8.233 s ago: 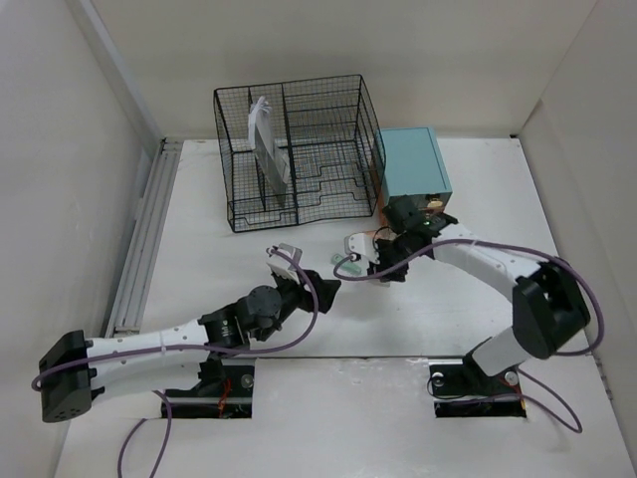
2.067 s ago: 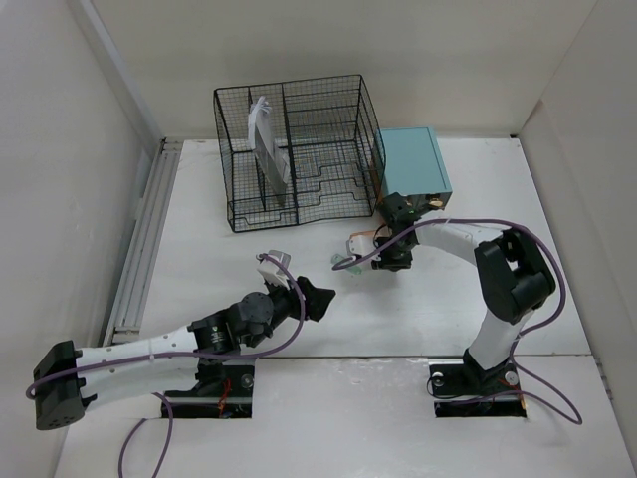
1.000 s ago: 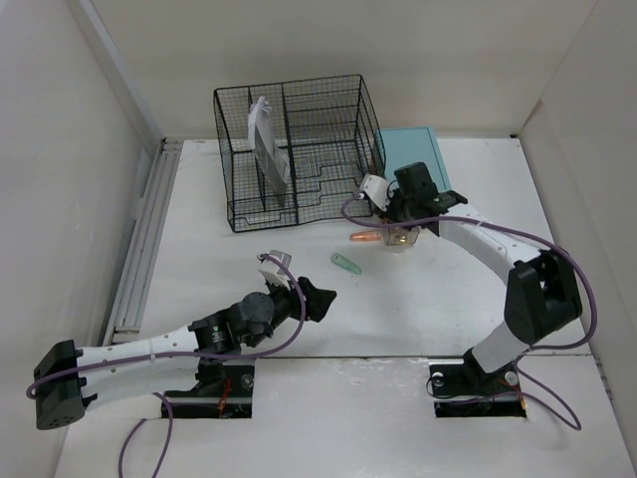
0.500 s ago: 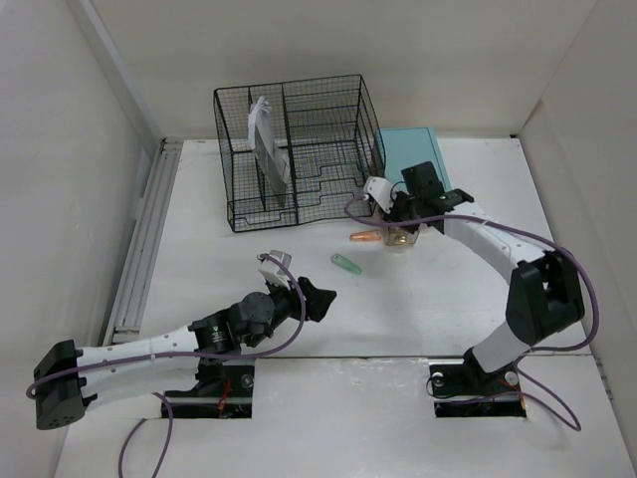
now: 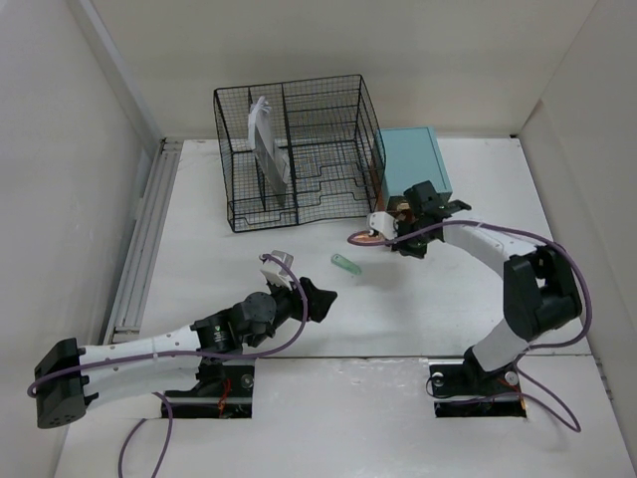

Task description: Organize the desk

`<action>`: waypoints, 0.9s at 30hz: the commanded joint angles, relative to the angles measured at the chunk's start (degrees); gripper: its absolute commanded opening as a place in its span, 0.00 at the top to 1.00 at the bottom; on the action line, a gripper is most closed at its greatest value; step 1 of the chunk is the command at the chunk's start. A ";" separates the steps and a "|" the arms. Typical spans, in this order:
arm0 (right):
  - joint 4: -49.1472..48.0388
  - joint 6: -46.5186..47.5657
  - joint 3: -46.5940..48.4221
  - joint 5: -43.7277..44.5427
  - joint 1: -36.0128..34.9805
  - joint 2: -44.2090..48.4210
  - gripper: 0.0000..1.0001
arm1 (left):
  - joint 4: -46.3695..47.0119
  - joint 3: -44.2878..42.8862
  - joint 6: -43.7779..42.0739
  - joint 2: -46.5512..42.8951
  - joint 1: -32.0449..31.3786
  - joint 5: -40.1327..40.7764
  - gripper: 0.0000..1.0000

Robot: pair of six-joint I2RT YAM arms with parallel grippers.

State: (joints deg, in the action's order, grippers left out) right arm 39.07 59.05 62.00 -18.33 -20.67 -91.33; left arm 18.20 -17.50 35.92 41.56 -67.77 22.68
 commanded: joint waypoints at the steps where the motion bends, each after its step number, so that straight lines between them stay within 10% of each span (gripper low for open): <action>1: -10.74 -4.81 -0.91 8.38 -2.96 -2.44 0.99 | 2.63 0.01 0.20 -0.25 0.00 -0.09 0.29; 27: -25.45 -21.08 5.41 46.19 -10.54 -15.10 1.00 | 2.63 0.53 1.26 -0.78 0.00 -0.09 0.29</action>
State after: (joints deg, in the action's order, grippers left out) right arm 17.10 39.79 64.07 19.62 -30.92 -105.73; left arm 18.22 -17.47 36.53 41.78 -67.77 22.68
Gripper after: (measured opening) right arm 0.009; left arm 0.716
